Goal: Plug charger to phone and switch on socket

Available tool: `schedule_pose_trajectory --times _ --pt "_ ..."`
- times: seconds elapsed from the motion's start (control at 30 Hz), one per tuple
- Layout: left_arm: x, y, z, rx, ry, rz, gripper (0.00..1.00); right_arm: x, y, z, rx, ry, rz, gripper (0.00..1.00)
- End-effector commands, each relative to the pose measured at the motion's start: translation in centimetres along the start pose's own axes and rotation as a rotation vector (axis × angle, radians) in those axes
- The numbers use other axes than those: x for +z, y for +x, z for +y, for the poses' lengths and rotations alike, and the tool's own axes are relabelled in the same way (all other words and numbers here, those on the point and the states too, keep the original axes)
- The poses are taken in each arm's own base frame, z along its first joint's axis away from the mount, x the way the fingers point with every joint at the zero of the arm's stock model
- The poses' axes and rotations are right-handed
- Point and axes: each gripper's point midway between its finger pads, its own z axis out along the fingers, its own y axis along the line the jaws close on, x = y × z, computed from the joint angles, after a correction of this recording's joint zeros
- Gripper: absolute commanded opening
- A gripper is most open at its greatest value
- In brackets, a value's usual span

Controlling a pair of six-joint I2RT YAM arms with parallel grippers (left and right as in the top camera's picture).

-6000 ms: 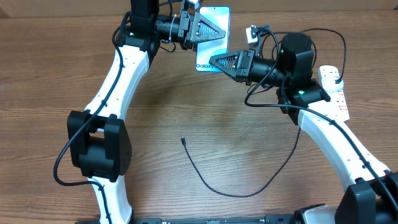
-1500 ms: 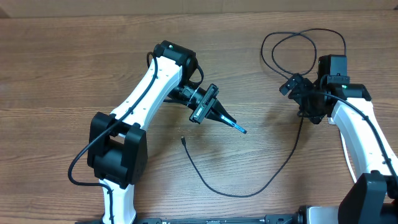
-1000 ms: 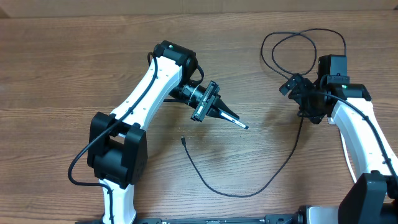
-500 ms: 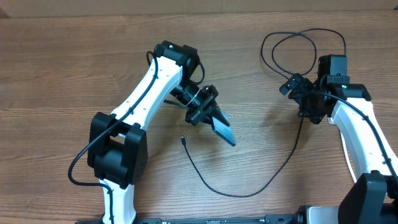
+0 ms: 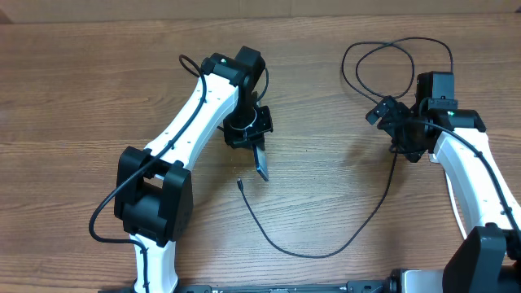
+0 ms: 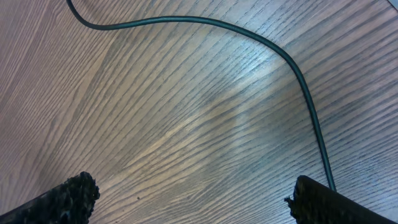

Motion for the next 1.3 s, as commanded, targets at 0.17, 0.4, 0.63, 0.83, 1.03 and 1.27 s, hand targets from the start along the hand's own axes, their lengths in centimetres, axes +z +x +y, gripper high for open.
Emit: schedule_pose_trajectory --times 0.17,0.4,0.63,0.83,1.03,1.27 --pt "-2.5 -0.7 -1.2 0.25 0.148 -0.036 0.04 -0.1 -0.3 -0.1 -0.008 0.008 -0.012 1.0" --pt "-3.7 -1.0 -0.1 0.256 0.232 -0.009 0.04 -0.2 -2.2 1.6 -0.018 -0.064 -0.091 1.0" --pt "-4.3 -0.9 0.7 0.237 0.259 0.011 0.04 -0.4 0.5 3.6 -0.022 -0.193 0.057 1.0" --pt "-4.3 -1.0 0.7 0.243 0.261 0.007 0.04 -0.3 5.5 6.6 -0.262 -0.295 0.184 0.7" --pt "-4.9 -1.7 0.9 0.202 0.303 -0.005 0.04 -0.2 14.0 9.3 -0.626 -0.307 0.318 0.24" --pt "-6.1 -2.8 2.3 0.135 0.361 -0.015 0.04 0.5 19.7 10.8 -0.785 -0.24 0.334 0.18"
